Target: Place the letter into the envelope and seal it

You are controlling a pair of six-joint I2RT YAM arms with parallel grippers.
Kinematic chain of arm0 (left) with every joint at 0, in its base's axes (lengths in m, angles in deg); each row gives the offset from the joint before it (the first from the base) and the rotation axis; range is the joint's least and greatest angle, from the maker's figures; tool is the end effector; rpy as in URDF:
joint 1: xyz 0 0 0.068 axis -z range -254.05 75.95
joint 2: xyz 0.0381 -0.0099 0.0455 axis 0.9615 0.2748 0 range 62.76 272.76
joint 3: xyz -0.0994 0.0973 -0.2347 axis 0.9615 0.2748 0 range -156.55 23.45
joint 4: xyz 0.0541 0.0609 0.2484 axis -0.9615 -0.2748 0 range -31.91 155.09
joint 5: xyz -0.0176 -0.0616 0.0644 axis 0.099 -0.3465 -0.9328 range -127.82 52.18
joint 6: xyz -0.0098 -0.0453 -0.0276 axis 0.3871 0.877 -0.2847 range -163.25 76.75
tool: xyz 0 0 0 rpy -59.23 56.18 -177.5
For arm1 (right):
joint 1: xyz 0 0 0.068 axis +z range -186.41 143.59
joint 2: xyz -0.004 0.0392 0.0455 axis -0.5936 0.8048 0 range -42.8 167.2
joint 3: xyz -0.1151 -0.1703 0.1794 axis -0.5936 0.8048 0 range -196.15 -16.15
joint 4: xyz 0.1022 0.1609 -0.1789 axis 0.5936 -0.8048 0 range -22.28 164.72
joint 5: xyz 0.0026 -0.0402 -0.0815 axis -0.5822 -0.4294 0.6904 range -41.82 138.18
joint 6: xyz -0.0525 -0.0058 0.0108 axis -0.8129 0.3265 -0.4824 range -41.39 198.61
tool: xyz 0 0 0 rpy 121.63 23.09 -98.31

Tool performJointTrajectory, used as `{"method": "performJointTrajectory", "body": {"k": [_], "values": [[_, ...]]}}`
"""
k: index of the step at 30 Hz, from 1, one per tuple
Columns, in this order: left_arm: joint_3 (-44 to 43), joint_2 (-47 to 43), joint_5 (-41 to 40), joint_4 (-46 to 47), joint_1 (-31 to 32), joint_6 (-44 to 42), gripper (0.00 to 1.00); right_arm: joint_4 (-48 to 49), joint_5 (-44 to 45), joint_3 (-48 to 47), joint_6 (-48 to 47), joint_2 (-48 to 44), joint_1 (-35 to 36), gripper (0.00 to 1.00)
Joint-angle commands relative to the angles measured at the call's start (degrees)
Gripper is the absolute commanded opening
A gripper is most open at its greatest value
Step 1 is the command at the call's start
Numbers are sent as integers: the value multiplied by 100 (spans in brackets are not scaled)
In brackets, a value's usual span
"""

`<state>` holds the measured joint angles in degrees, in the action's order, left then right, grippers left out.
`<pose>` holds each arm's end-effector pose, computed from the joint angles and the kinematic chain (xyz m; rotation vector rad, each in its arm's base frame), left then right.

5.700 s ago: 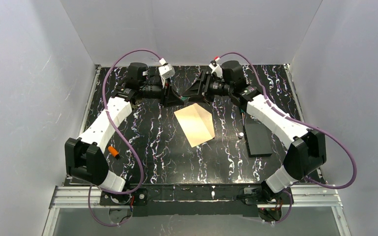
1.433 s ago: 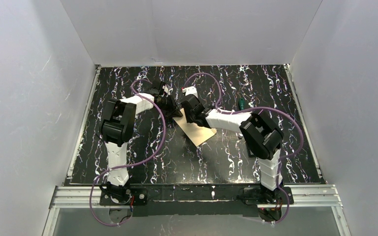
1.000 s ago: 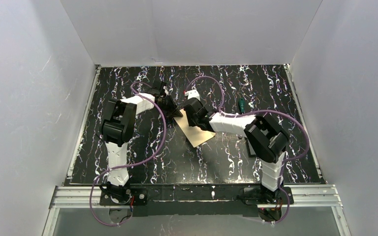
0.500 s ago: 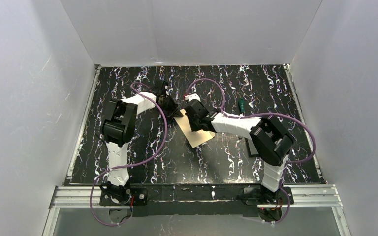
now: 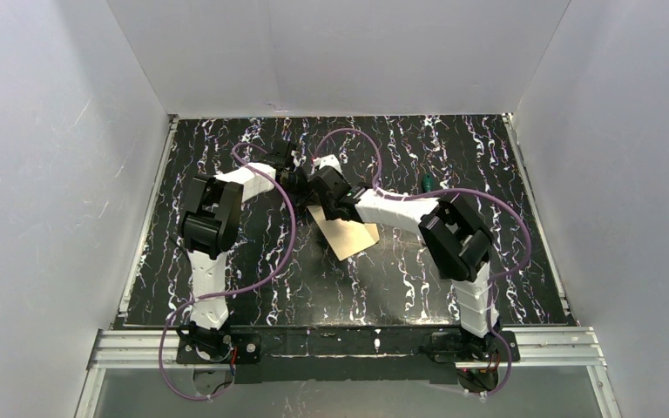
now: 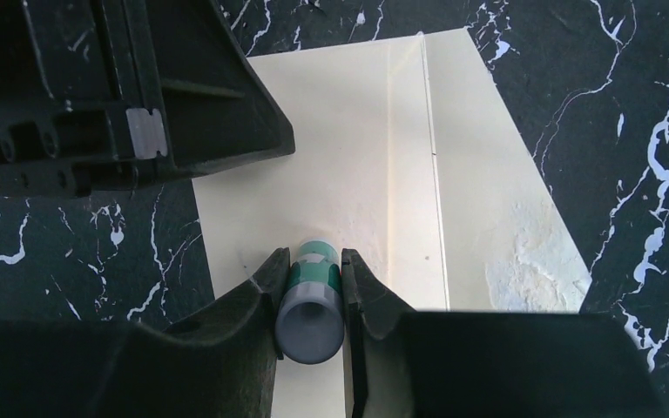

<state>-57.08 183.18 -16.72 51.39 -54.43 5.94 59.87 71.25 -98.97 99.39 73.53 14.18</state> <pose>0.4137 -0.1611 0.1438 -0.5244 2.6285 -0.9084 0.2935 0.3354 0.1852 -0.4236 2.2936 0.1304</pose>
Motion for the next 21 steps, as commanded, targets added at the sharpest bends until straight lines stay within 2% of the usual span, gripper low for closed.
{"method": "performJointTrajectory", "body": {"k": [1, 11, 15, 21], "values": [[86, 276, -456, -481, -37, -225, 3, -510, -88, 344, 110, 218, -49, 1], [54, 379, -590, -463, -36, -54, 3, -1052, -435, 1345, 334, -667, -33, 1], [46, 382, -557, -458, -37, -58, 3, -881, -458, 1241, 321, -512, -31, 1], [49, 387, -478, -497, -39, -110, 3, -660, 19, 542, 315, 311, -154, 1]]}}
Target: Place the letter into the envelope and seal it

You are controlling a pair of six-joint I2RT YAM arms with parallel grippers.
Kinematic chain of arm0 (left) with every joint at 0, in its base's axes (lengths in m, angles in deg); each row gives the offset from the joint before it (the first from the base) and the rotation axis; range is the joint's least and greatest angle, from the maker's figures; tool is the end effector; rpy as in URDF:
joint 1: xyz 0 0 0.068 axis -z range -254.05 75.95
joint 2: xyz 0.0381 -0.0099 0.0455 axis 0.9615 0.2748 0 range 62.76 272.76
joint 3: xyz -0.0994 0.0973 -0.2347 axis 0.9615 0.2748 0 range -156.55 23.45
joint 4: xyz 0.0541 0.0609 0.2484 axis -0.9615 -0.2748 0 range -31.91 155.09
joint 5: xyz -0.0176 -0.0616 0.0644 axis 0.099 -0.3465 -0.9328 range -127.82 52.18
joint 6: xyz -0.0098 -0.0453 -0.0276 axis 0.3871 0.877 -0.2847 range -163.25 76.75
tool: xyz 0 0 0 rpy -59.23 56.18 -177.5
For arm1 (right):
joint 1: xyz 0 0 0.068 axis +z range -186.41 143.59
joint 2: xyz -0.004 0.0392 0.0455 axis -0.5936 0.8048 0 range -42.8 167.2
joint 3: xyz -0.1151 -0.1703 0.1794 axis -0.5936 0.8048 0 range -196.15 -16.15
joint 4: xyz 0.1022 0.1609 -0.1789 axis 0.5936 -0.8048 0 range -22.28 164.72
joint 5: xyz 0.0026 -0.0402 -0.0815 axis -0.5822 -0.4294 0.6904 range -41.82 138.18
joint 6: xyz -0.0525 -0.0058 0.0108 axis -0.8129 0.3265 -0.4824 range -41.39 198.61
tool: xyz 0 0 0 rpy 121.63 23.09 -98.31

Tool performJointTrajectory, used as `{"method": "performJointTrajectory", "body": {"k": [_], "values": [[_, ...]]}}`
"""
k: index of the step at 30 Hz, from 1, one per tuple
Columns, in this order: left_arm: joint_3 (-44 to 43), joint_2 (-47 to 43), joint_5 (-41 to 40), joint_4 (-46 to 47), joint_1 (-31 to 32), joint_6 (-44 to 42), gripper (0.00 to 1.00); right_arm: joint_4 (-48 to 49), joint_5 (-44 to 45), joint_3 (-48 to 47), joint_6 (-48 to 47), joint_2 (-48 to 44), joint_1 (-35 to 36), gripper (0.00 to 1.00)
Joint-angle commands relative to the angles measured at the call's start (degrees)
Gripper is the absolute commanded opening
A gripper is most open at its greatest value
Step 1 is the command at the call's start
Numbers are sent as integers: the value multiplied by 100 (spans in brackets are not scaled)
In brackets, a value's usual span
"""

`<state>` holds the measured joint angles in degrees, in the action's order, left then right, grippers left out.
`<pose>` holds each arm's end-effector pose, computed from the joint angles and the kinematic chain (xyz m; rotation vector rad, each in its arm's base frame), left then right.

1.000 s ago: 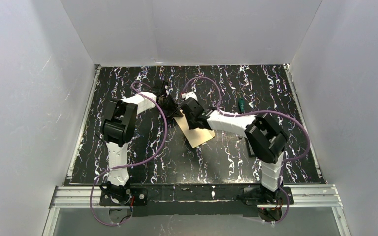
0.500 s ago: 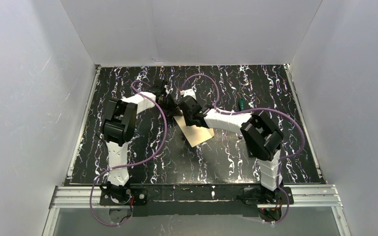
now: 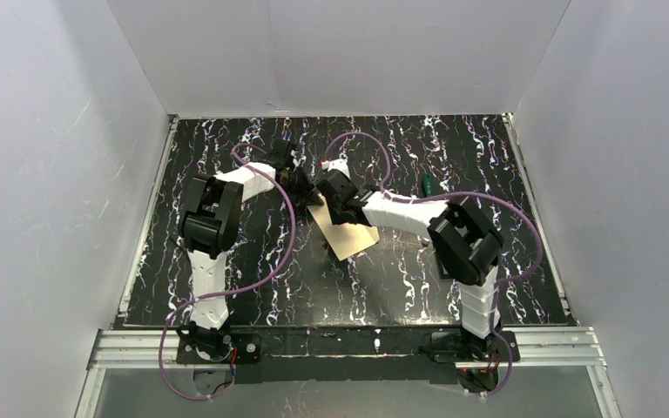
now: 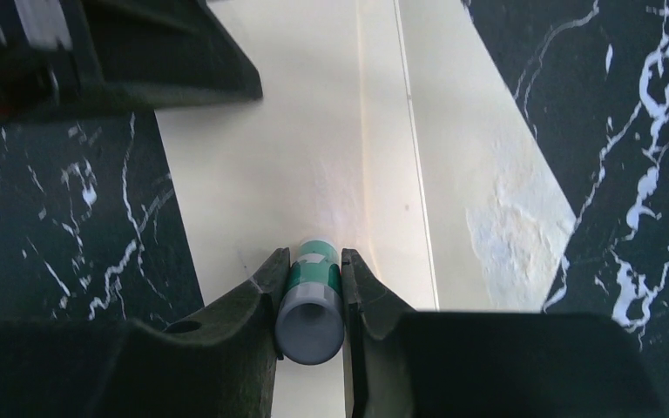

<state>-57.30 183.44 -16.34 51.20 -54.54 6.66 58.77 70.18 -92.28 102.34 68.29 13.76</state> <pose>0.4145 -0.1607 0.1428 -0.5432 2.6328 -0.9176 0.2777 0.3123 0.1857 -0.3831 2.3472 0.1378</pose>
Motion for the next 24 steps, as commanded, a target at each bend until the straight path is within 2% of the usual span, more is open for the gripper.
{"method": "performJointTrajectory", "body": {"k": [1, 7, 12, 17, 20, 24], "values": [[75, 354, -513, -489, -26, -205, 3, -483, 118, -244, 18, 927, -159, 1], [55, 337, -495, -545, -31, -255, 3, -494, -29, -524, 5, 984, -262, 1], [20, 355, -494, -544, -42, -246, 3, -730, -425, 154, 27, 341, -262, 1], [48, 357, -496, -478, -55, -210, 3, -1006, -1206, 636, 50, -234, -262, 1], [20, 326, -425, -420, -61, -221, 3, -1159, -1158, 405, 97, -414, -330, 1], [-118, 198, -154, -318, -61, -439, 7, -1324, -1528, -436, 270, -603, -773, 1]]}}
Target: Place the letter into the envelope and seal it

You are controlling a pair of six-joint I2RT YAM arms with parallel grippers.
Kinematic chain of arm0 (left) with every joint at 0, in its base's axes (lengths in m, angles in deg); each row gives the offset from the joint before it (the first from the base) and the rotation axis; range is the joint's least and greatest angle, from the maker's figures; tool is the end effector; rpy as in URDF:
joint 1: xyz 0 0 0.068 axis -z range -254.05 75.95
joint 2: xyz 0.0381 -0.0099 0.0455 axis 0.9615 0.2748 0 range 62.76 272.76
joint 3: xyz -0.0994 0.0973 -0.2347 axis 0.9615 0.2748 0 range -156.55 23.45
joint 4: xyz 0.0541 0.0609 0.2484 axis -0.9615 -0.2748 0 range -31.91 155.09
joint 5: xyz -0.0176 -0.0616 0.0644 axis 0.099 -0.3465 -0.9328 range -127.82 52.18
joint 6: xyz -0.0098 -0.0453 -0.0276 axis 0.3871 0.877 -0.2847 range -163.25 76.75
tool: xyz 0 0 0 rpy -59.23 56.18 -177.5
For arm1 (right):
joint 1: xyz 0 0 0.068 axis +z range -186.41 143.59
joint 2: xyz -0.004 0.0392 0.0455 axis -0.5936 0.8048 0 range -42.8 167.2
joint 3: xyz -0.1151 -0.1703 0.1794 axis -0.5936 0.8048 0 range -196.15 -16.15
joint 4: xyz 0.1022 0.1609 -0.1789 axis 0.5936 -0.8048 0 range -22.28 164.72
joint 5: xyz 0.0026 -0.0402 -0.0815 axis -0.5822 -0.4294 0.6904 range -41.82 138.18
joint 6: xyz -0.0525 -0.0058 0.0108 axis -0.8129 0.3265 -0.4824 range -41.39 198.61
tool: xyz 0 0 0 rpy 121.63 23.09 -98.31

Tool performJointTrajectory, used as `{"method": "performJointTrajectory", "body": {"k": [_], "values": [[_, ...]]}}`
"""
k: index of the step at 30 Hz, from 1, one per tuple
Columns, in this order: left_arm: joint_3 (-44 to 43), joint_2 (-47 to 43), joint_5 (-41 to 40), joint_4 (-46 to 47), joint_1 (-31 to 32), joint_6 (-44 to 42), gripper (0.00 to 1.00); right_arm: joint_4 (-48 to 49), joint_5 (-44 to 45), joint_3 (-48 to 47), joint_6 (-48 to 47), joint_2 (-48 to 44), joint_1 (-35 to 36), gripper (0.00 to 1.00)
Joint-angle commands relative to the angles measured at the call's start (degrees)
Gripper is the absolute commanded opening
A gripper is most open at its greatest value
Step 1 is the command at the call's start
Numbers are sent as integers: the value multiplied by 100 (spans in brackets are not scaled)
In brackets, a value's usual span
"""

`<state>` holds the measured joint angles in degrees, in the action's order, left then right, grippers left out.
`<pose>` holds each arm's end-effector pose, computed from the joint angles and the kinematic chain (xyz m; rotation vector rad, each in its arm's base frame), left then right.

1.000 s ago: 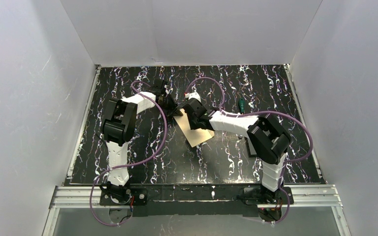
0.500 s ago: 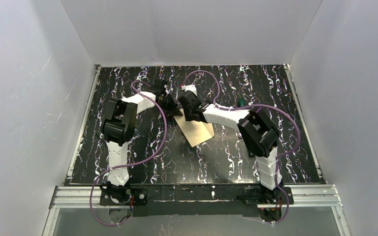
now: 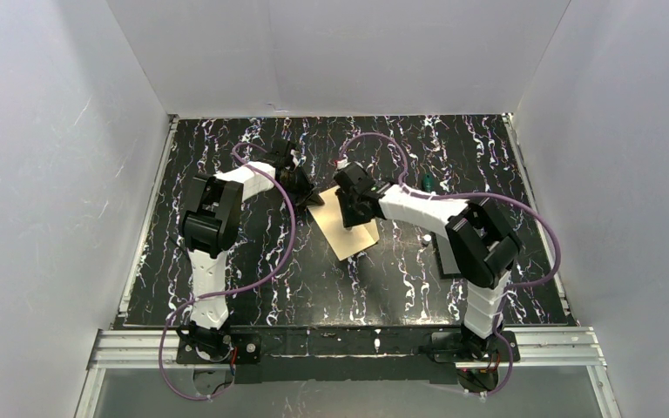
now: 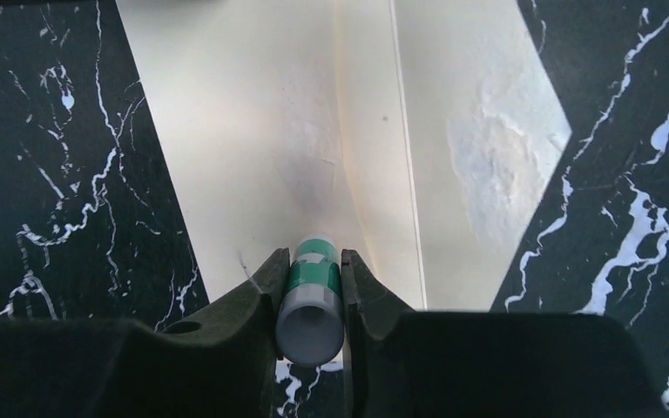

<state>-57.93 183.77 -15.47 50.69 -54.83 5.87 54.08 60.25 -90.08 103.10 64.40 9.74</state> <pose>0.4165 -0.1596 0.1432 -0.5264 2.6385 -0.9286 0.2824 0.2833 0.1936 -0.3848 2.4701 0.2551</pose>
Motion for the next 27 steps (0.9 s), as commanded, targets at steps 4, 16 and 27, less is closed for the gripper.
{"method": "performJointTrajectory", "body": {"k": [4, 16, 27], "values": [[-386, -2, 211, -371, -31, -751, 15, -1108, -1115, -951, 537, -686, -999, 1], [-526, -1073, 181, -1200, -32, -1780, 44, -3551, -3094, -239, -318, -998, -2558, 1], [153, -1482, 298, -1325, -33, -1990, 55, -3945, -3337, 480, -563, -750, -2558, 15]]}}
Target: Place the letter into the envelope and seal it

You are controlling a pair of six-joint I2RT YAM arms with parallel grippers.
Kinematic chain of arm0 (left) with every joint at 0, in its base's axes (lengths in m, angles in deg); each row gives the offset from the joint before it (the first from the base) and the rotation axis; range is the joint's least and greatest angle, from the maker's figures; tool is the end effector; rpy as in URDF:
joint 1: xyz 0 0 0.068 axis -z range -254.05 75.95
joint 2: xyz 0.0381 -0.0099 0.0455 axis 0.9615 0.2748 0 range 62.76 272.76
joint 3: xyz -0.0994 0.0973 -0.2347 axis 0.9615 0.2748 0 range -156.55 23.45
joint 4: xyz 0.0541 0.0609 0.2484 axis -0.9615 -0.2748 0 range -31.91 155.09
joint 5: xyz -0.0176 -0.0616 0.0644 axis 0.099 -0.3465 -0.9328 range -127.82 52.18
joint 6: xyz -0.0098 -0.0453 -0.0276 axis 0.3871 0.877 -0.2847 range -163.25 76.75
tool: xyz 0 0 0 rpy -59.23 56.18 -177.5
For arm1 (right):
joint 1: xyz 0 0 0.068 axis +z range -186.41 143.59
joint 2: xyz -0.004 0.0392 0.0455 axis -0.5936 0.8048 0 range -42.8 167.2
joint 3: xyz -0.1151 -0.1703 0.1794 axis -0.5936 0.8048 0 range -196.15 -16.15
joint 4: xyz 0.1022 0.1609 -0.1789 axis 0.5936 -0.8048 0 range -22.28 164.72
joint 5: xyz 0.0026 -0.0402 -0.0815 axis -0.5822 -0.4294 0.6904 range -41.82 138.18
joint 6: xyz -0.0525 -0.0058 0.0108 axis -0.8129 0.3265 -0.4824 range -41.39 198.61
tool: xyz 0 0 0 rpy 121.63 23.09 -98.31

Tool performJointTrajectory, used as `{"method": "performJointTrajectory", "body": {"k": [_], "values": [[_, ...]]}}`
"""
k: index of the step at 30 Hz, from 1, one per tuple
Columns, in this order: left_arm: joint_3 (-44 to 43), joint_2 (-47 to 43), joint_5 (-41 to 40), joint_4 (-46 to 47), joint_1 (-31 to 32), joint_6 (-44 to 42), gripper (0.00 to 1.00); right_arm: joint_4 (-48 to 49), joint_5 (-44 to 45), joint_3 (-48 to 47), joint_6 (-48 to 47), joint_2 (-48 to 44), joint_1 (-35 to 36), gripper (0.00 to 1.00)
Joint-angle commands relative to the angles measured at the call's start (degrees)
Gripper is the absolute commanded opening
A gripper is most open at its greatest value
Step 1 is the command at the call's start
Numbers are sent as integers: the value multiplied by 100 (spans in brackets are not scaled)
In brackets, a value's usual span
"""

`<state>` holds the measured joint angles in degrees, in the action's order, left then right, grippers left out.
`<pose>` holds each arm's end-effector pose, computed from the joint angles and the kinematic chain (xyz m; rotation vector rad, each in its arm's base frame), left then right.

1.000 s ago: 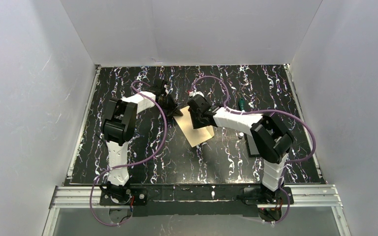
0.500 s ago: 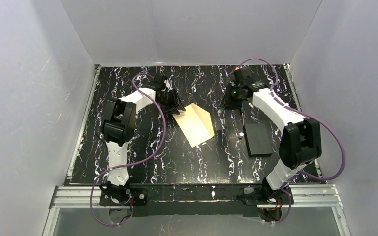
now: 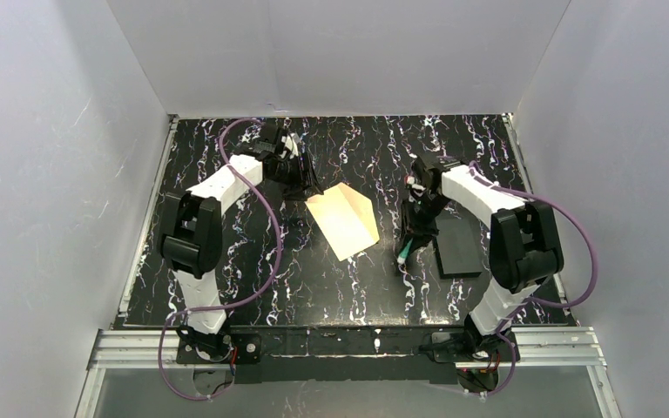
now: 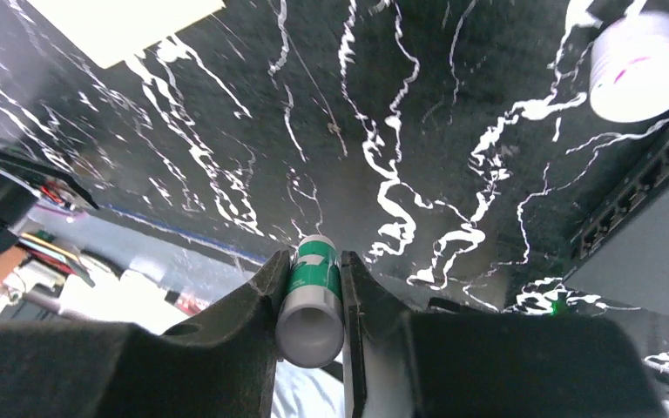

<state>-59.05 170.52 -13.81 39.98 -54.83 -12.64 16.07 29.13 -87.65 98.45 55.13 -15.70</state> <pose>0.3877 -0.1506 0.2326 -0.0586 2.5541 -0.8781 0.2875 0.1212 0.2125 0.0453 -3.0612 -0.5273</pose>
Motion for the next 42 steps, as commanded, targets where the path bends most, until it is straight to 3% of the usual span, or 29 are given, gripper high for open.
{"method": "performJointTrajectory", "body": {"k": [1, 5, 10, 14, 19, 23, 27, 29, 32, 42], "values": [[310, -140, 169, -221, -29, -121, 56, -52, -316, 279, -150, 273, -10, 13], [252, 29, 276, -214, -33, -121, 62, 192, -268, 246, -205, 630, -14, 18], [105, 288, 265, -338, -28, -156, 66, 385, 72, 101, -151, 883, -14, 45], [7, 512, 130, -458, -31, -60, 67, 456, 514, -98, -126, 969, -14, 61], [103, 552, -183, -470, -33, 311, 61, 477, 853, -663, 12, 694, -14, 67], [263, 528, -203, -401, -11, 502, 44, 1269, 941, -885, 250, 424, -14, 61], [350, 552, -134, -390, 9, 588, 33, 2058, 1181, -1002, 604, 754, 7, 29], [379, 580, -133, -416, 16, 660, 31, 2360, 1386, -1154, 697, 1030, 67, 20], [377, 599, -373, -605, 49, 712, 24, 2757, 1299, -1438, 606, 1476, 172, 20], [-40, 1234, -539, -1145, 207, 874, 20, 3074, 509, -1715, 799, 2176, 200, 22]]}}
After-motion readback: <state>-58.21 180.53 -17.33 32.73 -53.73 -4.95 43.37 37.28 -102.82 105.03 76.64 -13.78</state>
